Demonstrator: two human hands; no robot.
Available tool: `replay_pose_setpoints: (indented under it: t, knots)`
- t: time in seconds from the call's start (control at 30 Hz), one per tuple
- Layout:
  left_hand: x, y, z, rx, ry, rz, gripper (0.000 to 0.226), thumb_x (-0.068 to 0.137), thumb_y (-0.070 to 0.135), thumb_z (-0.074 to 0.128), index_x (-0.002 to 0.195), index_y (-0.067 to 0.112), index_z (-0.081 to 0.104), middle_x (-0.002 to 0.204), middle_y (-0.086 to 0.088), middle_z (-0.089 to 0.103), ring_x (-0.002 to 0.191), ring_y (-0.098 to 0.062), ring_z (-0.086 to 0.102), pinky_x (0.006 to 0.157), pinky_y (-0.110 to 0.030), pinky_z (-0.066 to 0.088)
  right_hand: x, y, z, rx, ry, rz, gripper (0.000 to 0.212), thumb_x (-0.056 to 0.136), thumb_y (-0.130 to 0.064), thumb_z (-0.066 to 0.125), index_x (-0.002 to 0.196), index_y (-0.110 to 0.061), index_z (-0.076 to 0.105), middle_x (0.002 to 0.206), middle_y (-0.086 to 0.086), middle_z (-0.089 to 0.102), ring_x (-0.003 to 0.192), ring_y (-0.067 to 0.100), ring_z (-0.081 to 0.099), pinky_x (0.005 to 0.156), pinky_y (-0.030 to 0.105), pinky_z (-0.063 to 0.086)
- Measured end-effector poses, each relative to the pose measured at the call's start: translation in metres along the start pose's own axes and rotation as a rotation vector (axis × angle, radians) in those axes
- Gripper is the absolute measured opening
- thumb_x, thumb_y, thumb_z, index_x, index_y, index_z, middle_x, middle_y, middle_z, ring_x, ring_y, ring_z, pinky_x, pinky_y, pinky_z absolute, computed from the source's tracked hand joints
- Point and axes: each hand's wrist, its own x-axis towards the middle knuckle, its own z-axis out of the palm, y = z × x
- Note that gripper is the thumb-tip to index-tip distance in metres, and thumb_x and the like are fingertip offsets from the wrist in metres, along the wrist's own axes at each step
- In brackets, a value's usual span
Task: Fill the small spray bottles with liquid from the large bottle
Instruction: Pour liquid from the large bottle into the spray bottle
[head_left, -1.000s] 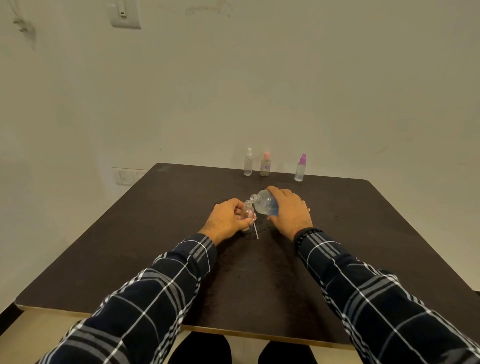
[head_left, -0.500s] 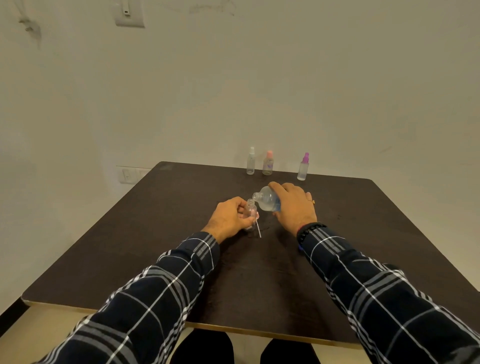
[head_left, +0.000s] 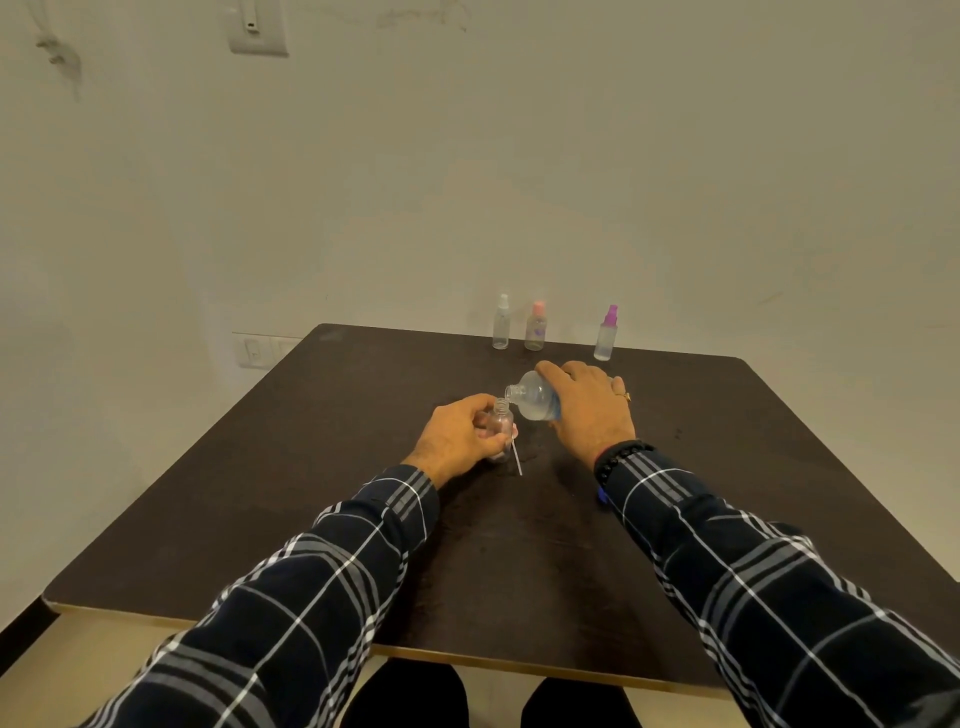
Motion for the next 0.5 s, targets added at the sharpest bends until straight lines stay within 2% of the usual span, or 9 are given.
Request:
replay_pose_setpoints:
  t: [0.07, 0.1, 0.17, 0.27, 0.37, 0.47, 0.5]
  knots:
    - [0.0007, -0.0012, 0.0004, 0.014, -0.003, 0.000, 0.051, 0.084, 0.027, 0.078, 0.131, 0.028, 0.058, 0.114, 0.009, 0.068, 0.100, -0.003, 0.064, 0.087, -0.019, 0.048, -0.0003, -0.0005, -0.0005, 0.004, -0.002, 0.003, 0.072, 0.087, -0.024, 0.074, 0.147, -0.035, 0.036, 0.139, 0.003, 0.050, 0.134, 0.029, 0.044, 0.114, 0.064, 0.030]
    - [0.0008, -0.0017, 0.0005, 0.013, 0.001, 0.008, 0.048, 0.084, 0.027, 0.078, 0.128, 0.028, 0.059, 0.111, 0.010, 0.068, 0.096, -0.002, 0.066, 0.086, -0.016, 0.049, -0.0007, -0.0009, -0.0006, 0.000, 0.001, 0.004, 0.072, 0.087, -0.022, 0.074, 0.147, -0.035, 0.036, 0.139, 0.003, 0.050, 0.133, 0.029, 0.044, 0.113, 0.064, 0.030]
    - [-0.0004, -0.0015, 0.0002, 0.029, 0.013, 0.026, 0.041, 0.084, 0.026, 0.078, 0.121, 0.031, 0.060, 0.103, 0.014, 0.068, 0.086, 0.006, 0.065, 0.075, -0.006, 0.048, -0.0009, -0.0014, -0.0007, -0.013, 0.010, 0.007, 0.072, 0.087, -0.020, 0.074, 0.146, -0.036, 0.036, 0.137, 0.001, 0.050, 0.132, 0.028, 0.045, 0.113, 0.063, 0.030]
    - [-0.0009, -0.0001, 0.0001, 0.040, 0.020, 0.032, 0.050, 0.085, 0.026, 0.078, 0.131, 0.027, 0.059, 0.103, 0.015, 0.067, 0.084, 0.011, 0.061, 0.078, -0.009, 0.049, 0.0001, -0.0016, -0.0026, -0.028, 0.013, 0.000, 0.074, 0.086, -0.020, 0.074, 0.146, -0.036, 0.036, 0.137, 0.002, 0.050, 0.133, 0.029, 0.044, 0.112, 0.063, 0.030]
    - [-0.0018, 0.0025, -0.0002, 0.058, 0.018, 0.025, 0.053, 0.086, 0.028, 0.076, 0.135, 0.024, 0.057, 0.108, 0.013, 0.065, 0.084, 0.008, 0.058, 0.080, -0.011, 0.047, 0.0007, -0.0021, -0.0062, -0.036, -0.005, 0.000, 0.075, 0.086, -0.018, 0.074, 0.148, -0.036, 0.035, 0.139, 0.002, 0.048, 0.135, 0.029, 0.042, 0.115, 0.063, 0.027]
    - [-0.0014, 0.0035, -0.0005, 0.072, 0.016, 0.025, 0.051, 0.088, 0.028, 0.075, 0.135, 0.023, 0.056, 0.107, 0.012, 0.062, 0.081, 0.008, 0.055, 0.065, -0.004, 0.039, 0.0008, -0.0026, -0.0072, -0.037, -0.009, -0.002, 0.074, 0.087, -0.019, 0.073, 0.148, -0.036, 0.035, 0.139, 0.003, 0.049, 0.135, 0.029, 0.042, 0.115, 0.063, 0.027]
    - [-0.0013, 0.0038, -0.0006, 0.076, 0.017, 0.024, 0.052, 0.088, 0.028, 0.075, 0.136, 0.022, 0.056, 0.109, 0.011, 0.064, 0.081, 0.008, 0.055, 0.065, -0.004, 0.037, 0.0011, -0.0027, -0.0070, -0.035, -0.009, -0.002, 0.073, 0.087, -0.020, 0.073, 0.148, -0.036, 0.035, 0.139, 0.003, 0.049, 0.135, 0.029, 0.042, 0.114, 0.064, 0.027]
